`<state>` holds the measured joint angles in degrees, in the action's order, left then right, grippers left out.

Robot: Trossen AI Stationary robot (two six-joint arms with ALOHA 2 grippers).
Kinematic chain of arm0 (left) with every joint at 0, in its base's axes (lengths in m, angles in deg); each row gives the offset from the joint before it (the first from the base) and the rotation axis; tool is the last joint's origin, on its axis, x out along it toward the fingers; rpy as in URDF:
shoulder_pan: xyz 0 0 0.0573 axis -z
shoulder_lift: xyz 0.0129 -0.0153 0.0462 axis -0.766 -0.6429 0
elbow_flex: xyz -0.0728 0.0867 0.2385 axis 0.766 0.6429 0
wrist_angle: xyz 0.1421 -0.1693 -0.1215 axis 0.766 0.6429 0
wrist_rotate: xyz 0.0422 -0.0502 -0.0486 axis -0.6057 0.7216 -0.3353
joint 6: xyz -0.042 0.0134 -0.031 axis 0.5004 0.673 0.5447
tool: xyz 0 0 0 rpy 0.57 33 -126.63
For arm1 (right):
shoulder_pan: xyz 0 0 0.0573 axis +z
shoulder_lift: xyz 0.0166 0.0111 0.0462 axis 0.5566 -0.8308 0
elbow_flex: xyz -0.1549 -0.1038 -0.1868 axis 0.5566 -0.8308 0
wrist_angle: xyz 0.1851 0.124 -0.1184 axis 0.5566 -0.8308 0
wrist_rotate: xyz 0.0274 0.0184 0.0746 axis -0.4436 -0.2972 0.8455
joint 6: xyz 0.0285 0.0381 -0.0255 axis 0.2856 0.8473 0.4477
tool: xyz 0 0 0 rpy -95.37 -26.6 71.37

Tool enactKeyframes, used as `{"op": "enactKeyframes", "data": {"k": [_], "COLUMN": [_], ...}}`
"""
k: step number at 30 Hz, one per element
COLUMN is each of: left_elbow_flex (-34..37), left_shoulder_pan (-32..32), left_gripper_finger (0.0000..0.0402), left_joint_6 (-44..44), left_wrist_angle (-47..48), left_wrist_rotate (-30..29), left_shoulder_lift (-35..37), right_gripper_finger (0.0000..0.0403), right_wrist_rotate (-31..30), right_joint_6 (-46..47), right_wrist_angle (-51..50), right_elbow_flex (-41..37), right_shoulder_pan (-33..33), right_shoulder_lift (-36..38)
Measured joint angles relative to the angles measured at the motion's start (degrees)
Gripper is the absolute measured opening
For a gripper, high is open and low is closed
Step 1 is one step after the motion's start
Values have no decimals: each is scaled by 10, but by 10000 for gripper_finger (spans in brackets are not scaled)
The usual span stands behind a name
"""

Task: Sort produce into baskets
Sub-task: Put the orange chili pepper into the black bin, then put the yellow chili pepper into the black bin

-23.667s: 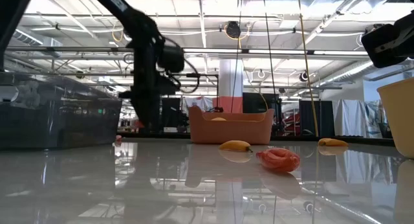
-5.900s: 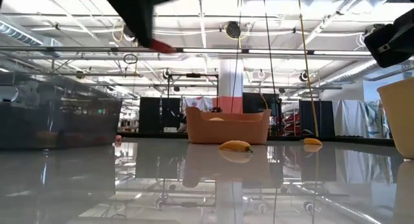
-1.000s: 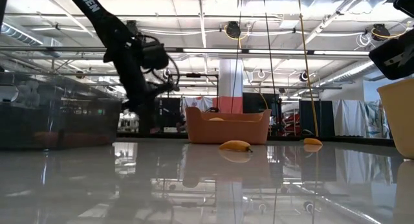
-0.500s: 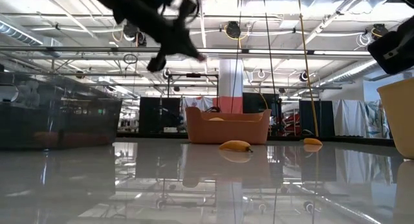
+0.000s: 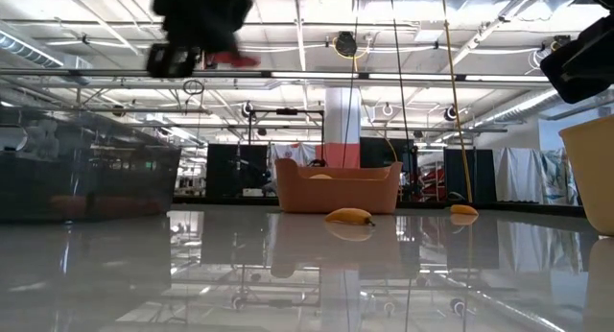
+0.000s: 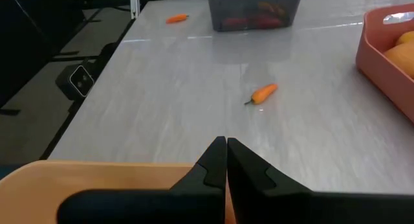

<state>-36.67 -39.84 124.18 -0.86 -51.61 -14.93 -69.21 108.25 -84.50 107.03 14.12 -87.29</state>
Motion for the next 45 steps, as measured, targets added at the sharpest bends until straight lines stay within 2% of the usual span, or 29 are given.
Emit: {"op": "enactKeyframes", "data": {"k": [8,11,16,21,33,37,41,45], "left_elbow_flex": [0,0,0,0,0,0,0,0], "left_shoulder_pan": [43,57,82,94,103,97,90,87], "left_gripper_finger": [4,4,6,35,93,99,100,100], "left_joint_6": [86,117,154,174,172,176,175,129], "left_wrist_angle": [169,225,309,344,362,358,296,187], "left_wrist_rotate": [-92,-102,-98,-95,-90,-53,-38,-87], "left_shoulder_lift": [43,66,65,44,28,28,28,28], "right_gripper_finger": [4,4,4,4,4,4,4,4], "right_wrist_rotate": [1,2,5,5,5,5,5,4], "right_joint_6": [2,3,4,0,-1,-1,0,0], "right_wrist_angle": [0,-1,-4,-10,-18,-18,-17,-9], "right_elbow_flex": [0,0,0,0,0,0,0,0], "right_shoulder_pan": [0,0,0,0,0,0,0,0], "right_shoulder_lift": [0,0,0,-2,-2,-3,-3,-3]}}
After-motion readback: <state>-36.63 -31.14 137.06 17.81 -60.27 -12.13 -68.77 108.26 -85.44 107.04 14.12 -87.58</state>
